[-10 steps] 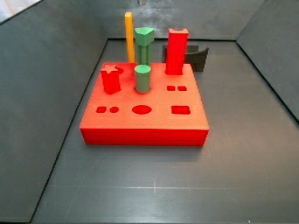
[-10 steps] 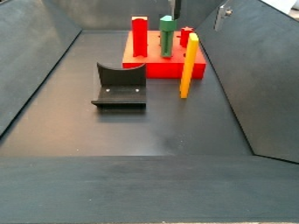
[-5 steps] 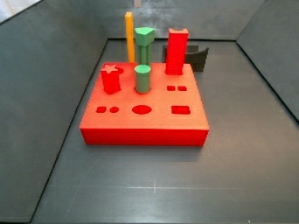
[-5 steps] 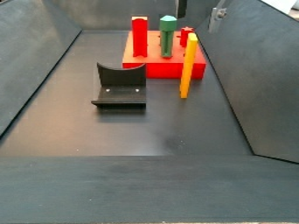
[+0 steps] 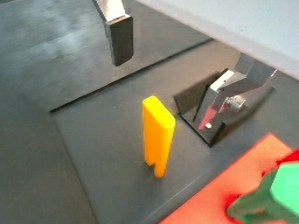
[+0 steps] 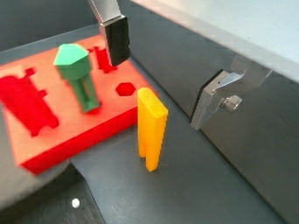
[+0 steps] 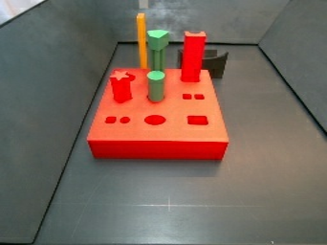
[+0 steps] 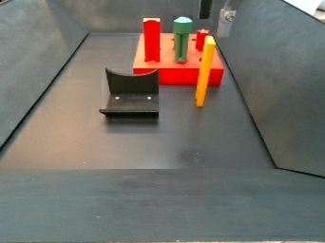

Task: Pick up the square-circle object. Move up. Rotate the square-circle object. Move to above the board. Insert the square-circle object.
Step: Rotate the square-circle object, then move to above the board.

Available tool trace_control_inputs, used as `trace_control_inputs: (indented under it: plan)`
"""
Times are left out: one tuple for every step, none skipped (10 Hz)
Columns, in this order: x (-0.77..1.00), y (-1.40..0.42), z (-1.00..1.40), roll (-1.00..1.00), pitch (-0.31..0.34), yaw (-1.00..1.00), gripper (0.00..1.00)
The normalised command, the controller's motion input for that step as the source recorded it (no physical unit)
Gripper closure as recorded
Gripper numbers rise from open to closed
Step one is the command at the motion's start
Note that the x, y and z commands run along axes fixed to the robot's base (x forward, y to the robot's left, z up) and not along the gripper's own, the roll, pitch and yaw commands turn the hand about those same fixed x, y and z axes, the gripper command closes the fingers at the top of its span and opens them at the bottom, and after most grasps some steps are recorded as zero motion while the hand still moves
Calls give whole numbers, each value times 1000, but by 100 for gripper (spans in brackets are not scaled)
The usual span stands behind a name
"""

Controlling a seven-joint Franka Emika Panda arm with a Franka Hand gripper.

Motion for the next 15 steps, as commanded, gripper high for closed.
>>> trace_control_inputs:
  plan:
    - [39, 16, -29, 23, 42, -720, 0]
    - [39, 16, -28, 22, 41, -485, 0]
    - [39, 16, -28, 22, 41, -253, 0]
    - [0, 0, -1000, 22, 41, -162, 0]
    - [9, 1, -1000, 22, 31, -110, 0]
    - [23, 3, -1000, 21, -5, -75, 0]
    - [15, 7, -941, 16, -23, -62, 0]
    - [9, 9, -782, 12, -41, -56, 0]
    - [2, 9, -567, 4, -53, -51, 0]
    - [8, 10, -406, -2, -56, -48, 0]
    - [12, 10, -252, -8, -50, -46, 0]
    - [0, 0, 0, -15, -47, -44, 100]
    - [161, 108, 1000, -217, -248, -127, 100]
    - [153, 108, 1000, -219, -221, -122, 100]
    - [142, 106, 1000, -222, -173, -105, 100]
